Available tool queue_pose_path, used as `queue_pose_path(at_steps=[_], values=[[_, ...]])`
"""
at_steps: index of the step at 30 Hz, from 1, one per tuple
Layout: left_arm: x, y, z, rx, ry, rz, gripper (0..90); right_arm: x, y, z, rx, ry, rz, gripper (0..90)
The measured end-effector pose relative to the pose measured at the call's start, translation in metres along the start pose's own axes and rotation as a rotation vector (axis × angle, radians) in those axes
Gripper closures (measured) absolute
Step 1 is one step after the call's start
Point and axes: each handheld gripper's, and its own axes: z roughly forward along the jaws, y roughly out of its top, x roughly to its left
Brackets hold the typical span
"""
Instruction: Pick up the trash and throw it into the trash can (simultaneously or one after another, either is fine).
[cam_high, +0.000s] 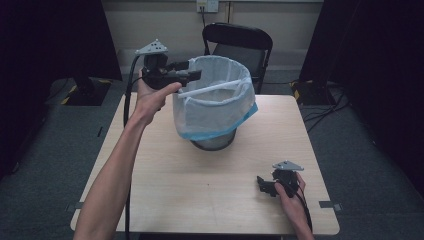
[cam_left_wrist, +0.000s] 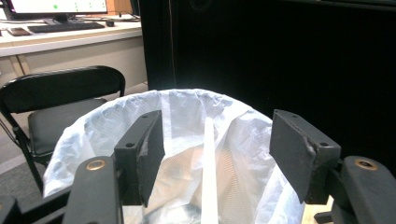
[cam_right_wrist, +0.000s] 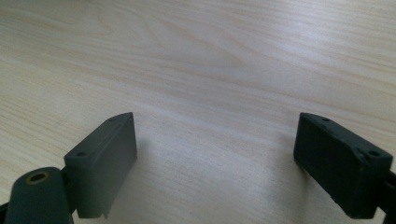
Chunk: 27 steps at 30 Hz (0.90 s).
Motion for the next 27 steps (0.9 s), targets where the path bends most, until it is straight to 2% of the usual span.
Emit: queue_pose_path(at_steps=[13,27], values=[[0.007,-0.013,-0.024,-0.024,0.015,0.002,37.3,0.0,0.0,0.0,0.0,0.0,0.0,12.5],[0.013,-0.034,-0.051,-0.015,0.022,-0.018,38.9,0.0,0.0,0.0,0.001,0.001,0.0,12.5]])
